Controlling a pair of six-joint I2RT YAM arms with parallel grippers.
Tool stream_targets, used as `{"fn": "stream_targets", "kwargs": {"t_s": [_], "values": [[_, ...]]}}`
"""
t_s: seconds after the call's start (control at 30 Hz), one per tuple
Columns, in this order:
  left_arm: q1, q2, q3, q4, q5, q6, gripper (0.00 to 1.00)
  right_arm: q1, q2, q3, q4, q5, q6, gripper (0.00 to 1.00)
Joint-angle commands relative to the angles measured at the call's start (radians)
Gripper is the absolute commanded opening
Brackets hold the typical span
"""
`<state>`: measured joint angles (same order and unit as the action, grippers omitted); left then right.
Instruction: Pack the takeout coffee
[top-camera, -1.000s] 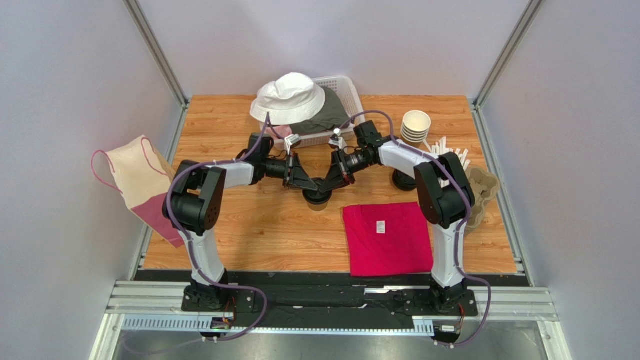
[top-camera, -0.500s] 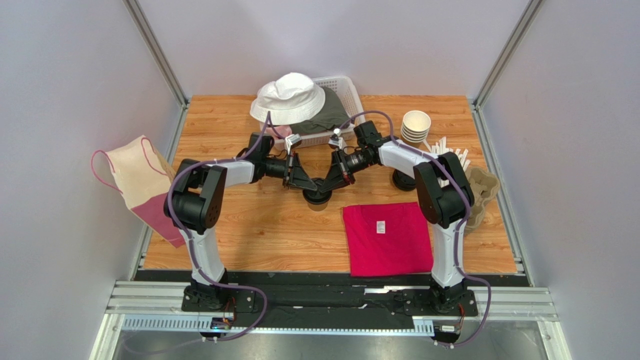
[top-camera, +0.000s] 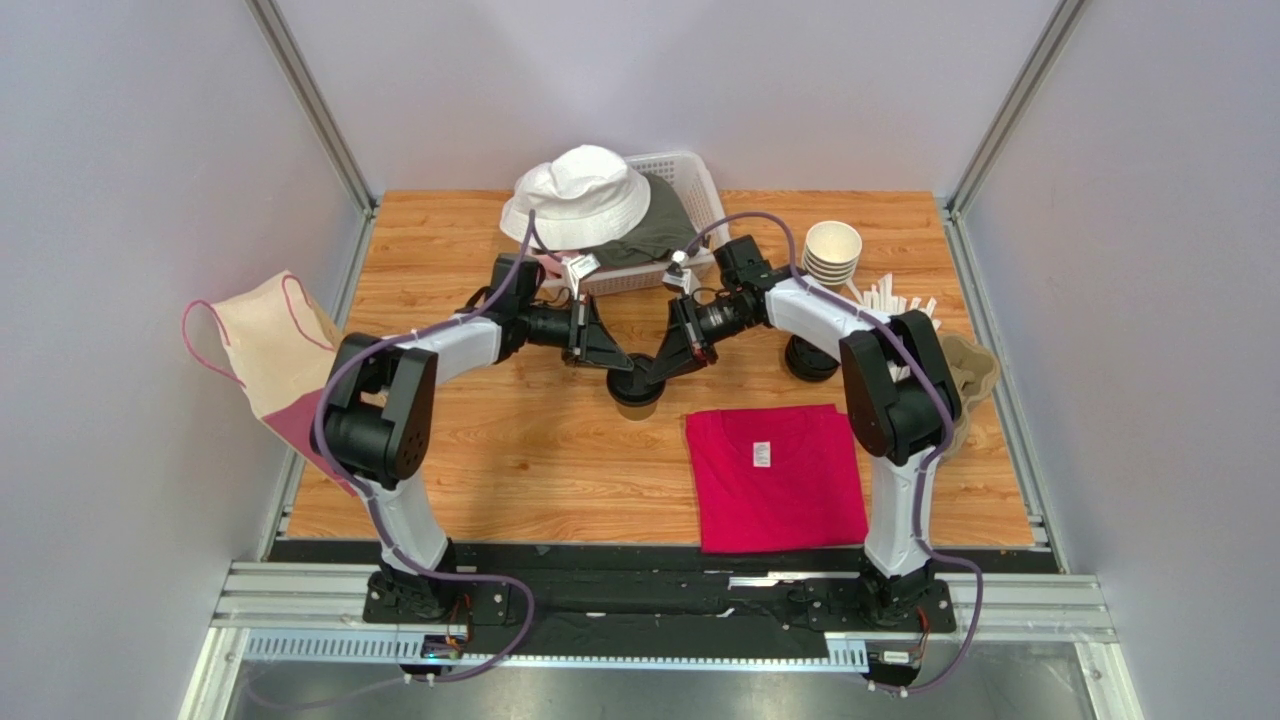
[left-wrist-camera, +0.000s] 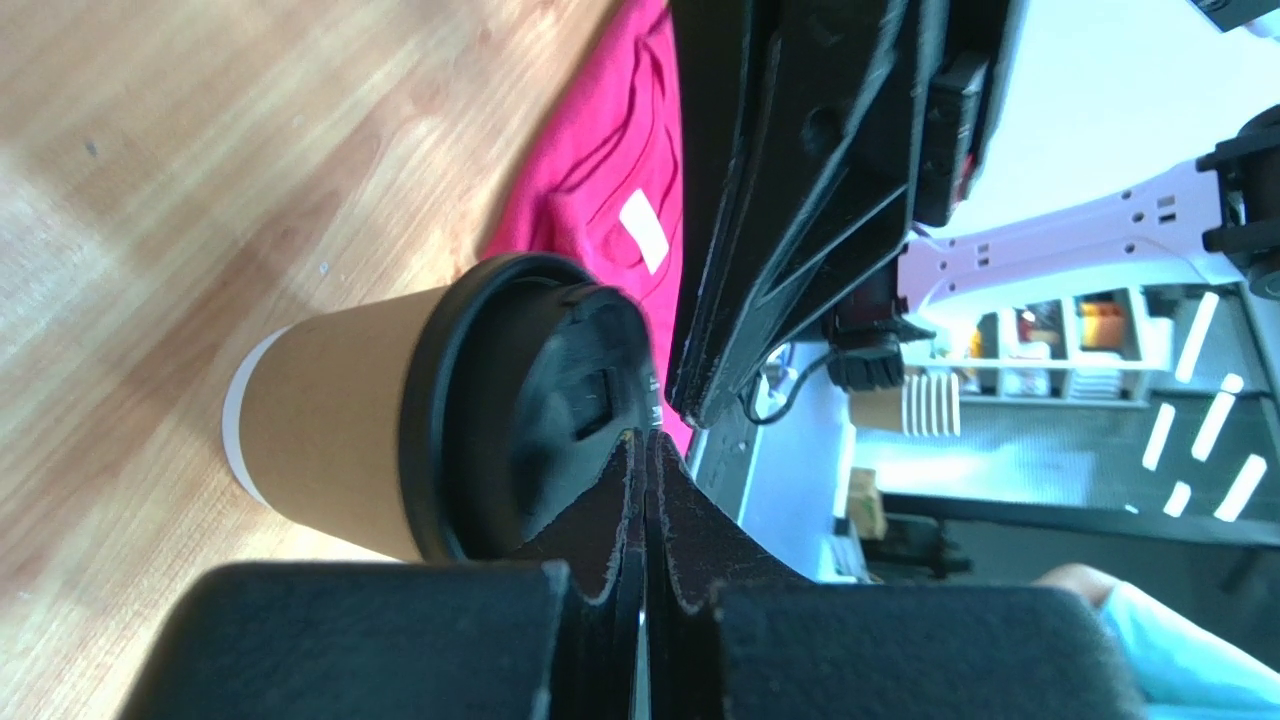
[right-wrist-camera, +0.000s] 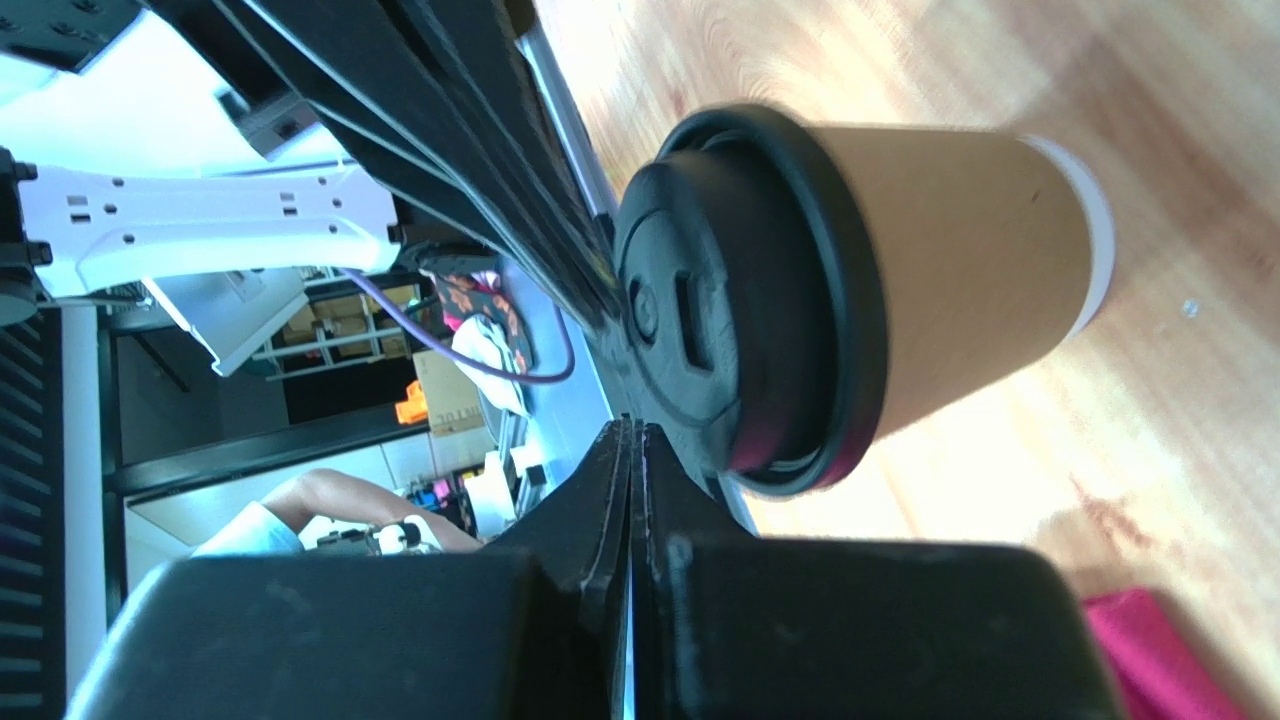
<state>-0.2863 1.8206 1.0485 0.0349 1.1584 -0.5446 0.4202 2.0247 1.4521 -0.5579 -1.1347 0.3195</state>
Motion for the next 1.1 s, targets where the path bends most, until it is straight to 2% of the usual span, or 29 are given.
{"fn": "stream_targets", "kwargs": {"t_s": [0.0, 0.17, 0.23, 0.27, 0.3, 0.37, 0.4, 0.43, 0.47, 0.5, 0.53, 0.6, 0.7, 0.9, 1.07], "values": [[0.001, -0.095, -0.007, 0.013, -0.031, 0.015, 0.00, -0.009, -0.069, 0.034, -0.111, -0.004, -0.091, 0.01], [0.001, -0.185, -0.096, 0.007, -0.075, 0.000, 0.00, -0.035, -0.054, 0.091, -0.158, 0.035, -0.132, 0.07], [0.001, -0.245, -0.128, -0.013, -0.115, -0.006, 0.07, -0.044, -0.052, 0.108, -0.166, 0.055, -0.134, 0.11], [0.002, -0.265, -0.157, -0.029, -0.133, -0.006, 0.13, -0.055, -0.057, 0.125, -0.171, 0.062, -0.146, 0.14], [0.003, -0.286, -0.171, -0.055, -0.146, -0.008, 0.26, -0.058, -0.058, 0.132, -0.190, 0.088, -0.155, 0.17], [0.003, -0.340, -0.209, -0.081, -0.196, -0.012, 0.35, -0.063, -0.063, 0.152, -0.209, 0.128, -0.190, 0.29], [0.004, -0.355, -0.225, -0.090, -0.218, -0.020, 0.43, -0.063, -0.063, 0.155, -0.223, 0.145, -0.198, 0.34], [0.007, -0.380, -0.237, -0.089, -0.254, -0.035, 0.47, -0.064, -0.063, 0.157, -0.226, 0.159, -0.209, 0.43], [0.009, -0.388, -0.257, -0.084, -0.264, -0.043, 0.52, -0.066, -0.063, 0.159, -0.226, 0.170, -0.214, 0.47], [0.009, -0.391, -0.262, -0.078, -0.270, -0.049, 0.70, -0.064, -0.060, 0.162, -0.224, 0.191, -0.221, 0.54], [0.009, -0.382, -0.263, -0.078, -0.272, -0.055, 0.77, -0.064, -0.055, 0.165, -0.221, 0.200, -0.221, 0.64], [0.009, -0.365, -0.266, -0.052, -0.273, -0.072, 0.89, -0.064, -0.031, 0.180, -0.203, 0.225, -0.218, 0.66], [0.007, -0.316, -0.263, 0.003, -0.275, -0.112, 0.94, -0.064, -0.005, 0.197, -0.179, 0.227, -0.201, 0.66], [0.009, -0.236, -0.209, 0.060, -0.287, -0.137, 0.96, -0.057, 0.017, 0.186, -0.123, 0.191, -0.157, 0.67], [0.009, -0.192, -0.186, 0.114, -0.279, -0.178, 0.96, -0.029, -0.007, 0.114, -0.053, 0.174, -0.094, 0.68]]}}
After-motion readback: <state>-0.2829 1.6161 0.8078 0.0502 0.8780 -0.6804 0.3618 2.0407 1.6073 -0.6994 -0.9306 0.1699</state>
